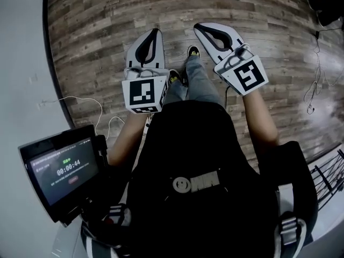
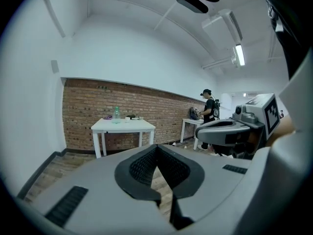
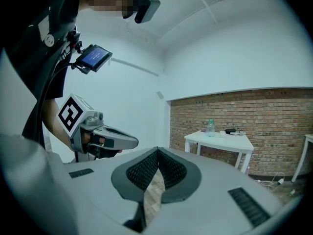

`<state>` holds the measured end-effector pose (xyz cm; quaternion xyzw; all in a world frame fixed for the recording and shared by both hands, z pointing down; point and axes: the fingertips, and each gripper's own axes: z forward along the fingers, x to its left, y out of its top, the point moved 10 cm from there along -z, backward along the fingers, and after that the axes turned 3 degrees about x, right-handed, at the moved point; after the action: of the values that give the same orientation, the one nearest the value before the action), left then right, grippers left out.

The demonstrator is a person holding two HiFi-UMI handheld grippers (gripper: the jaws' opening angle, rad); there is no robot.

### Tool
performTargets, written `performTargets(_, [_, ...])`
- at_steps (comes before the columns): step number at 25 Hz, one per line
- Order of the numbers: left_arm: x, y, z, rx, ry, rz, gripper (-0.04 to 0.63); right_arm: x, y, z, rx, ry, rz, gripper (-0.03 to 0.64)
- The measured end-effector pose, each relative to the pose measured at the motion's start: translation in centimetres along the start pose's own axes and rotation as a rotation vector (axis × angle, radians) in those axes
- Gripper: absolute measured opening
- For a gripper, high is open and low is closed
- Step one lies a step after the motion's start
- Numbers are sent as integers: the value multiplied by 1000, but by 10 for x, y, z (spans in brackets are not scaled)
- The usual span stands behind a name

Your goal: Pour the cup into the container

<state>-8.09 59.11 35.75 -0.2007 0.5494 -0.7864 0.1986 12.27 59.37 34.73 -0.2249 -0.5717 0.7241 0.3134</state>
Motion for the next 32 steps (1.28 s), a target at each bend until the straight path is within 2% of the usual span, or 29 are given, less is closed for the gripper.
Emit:
performTargets(7, [-16, -7, -29, -3, -11, -7, -2, 29, -4, -23, 11, -2, 26, 6])
performTargets(19, [-61, -22, -64, -11, 35, -16, -2, 56, -13, -63, -19, 45, 51, 6])
performTargets(26, [-133, -26, -90, -23, 87, -3, -2, 64, -21, -132, -78, 83, 70, 6])
performTargets(32, [-205, -39, -117, -32, 95, 5, -2, 75, -39, -203, -105, 76, 90, 6])
